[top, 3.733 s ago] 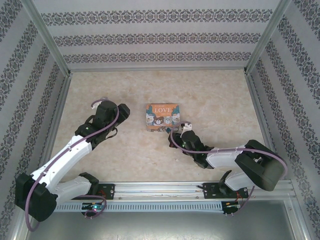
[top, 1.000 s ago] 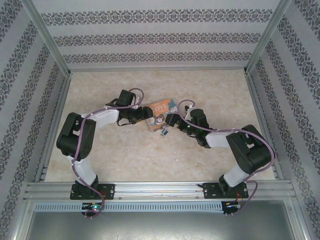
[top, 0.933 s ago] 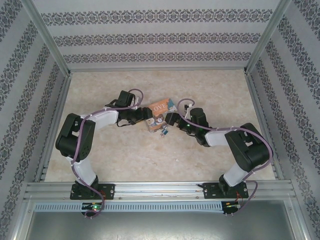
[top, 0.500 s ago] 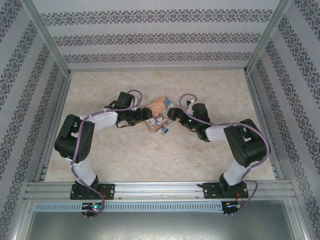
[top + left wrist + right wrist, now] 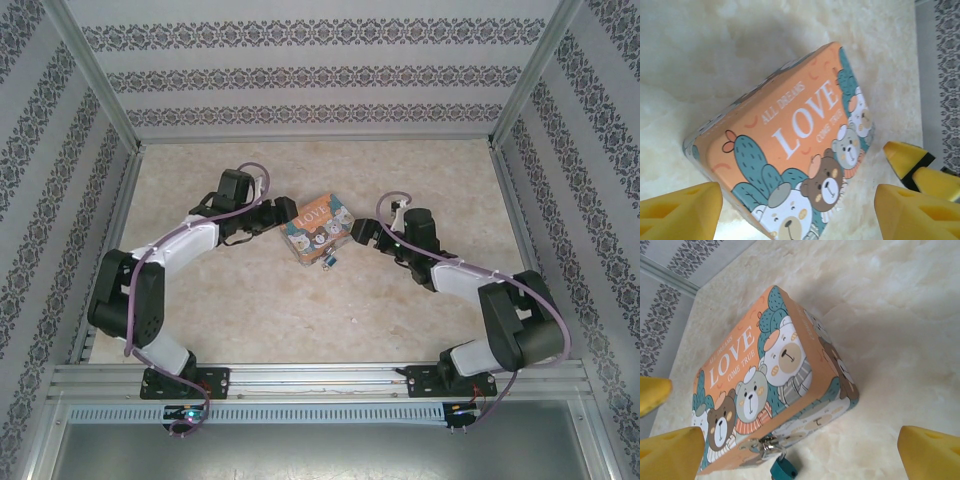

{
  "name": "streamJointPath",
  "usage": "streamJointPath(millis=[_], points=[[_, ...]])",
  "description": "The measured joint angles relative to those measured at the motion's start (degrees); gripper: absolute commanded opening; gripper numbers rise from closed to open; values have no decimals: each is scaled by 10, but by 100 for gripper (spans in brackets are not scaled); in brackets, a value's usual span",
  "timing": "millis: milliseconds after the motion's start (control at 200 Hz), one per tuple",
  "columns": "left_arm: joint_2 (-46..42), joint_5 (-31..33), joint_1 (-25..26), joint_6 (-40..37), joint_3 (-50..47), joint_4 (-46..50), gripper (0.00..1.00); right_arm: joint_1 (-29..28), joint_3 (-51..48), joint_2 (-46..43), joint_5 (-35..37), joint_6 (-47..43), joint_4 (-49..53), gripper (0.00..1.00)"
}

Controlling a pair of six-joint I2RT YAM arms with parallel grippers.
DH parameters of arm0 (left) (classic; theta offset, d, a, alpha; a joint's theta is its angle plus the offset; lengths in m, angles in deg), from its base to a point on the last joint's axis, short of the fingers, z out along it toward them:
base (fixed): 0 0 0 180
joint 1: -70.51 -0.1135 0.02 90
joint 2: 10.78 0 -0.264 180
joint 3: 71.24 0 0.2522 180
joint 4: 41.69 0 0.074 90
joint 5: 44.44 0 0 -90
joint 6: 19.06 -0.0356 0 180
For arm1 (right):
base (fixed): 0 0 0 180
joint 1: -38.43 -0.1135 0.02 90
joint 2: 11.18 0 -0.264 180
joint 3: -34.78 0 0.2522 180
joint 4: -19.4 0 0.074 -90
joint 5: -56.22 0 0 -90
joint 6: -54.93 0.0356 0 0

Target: Unlock the padlock with the key

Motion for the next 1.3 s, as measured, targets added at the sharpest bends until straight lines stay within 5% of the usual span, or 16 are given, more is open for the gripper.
streamJointPath(millis=[460,1299], points=[[-52,-29,-1,12,-5,-30,73,0,-44,-89,49,-18,65,98],[184,-146,41,39,182,-66,63,4,-68,-155,93,-17,108,98]])
